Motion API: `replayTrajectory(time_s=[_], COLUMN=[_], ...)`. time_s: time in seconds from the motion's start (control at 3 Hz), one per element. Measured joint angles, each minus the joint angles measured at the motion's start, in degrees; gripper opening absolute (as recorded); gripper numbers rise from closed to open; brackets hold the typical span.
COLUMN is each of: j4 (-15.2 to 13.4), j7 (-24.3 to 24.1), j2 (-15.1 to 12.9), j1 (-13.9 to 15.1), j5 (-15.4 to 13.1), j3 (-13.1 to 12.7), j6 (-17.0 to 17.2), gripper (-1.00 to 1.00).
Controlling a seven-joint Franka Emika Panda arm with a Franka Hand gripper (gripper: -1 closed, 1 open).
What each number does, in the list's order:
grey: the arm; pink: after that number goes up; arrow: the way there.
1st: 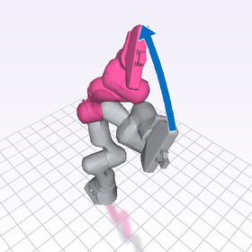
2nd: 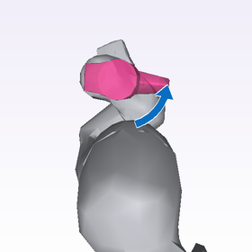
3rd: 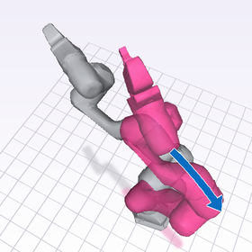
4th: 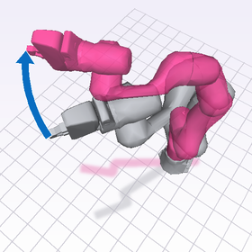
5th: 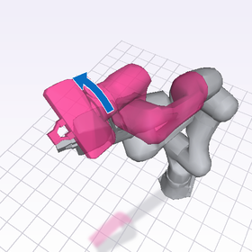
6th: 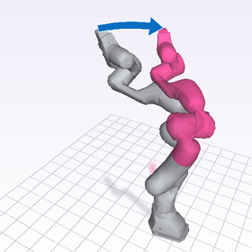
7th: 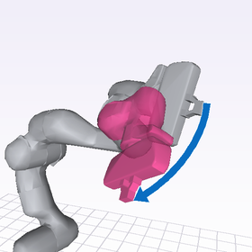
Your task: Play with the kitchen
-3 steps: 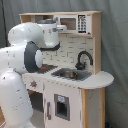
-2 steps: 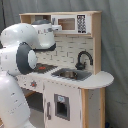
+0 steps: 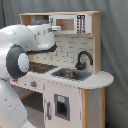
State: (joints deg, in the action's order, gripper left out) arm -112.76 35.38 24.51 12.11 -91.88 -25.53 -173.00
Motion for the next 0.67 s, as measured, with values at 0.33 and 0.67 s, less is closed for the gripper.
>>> replayTrajectory(time_s=[0.33,0.67], j4=[-2.97,-3.93], j7=[-0.50,-0.50], j2=[3.58,4.98], j1=[0.00,-0.23], j5=[0.00,0.00], j3=[1.76,2.31], j6=[-3.24,-4.52], gripper=[-1.00,-1.00])
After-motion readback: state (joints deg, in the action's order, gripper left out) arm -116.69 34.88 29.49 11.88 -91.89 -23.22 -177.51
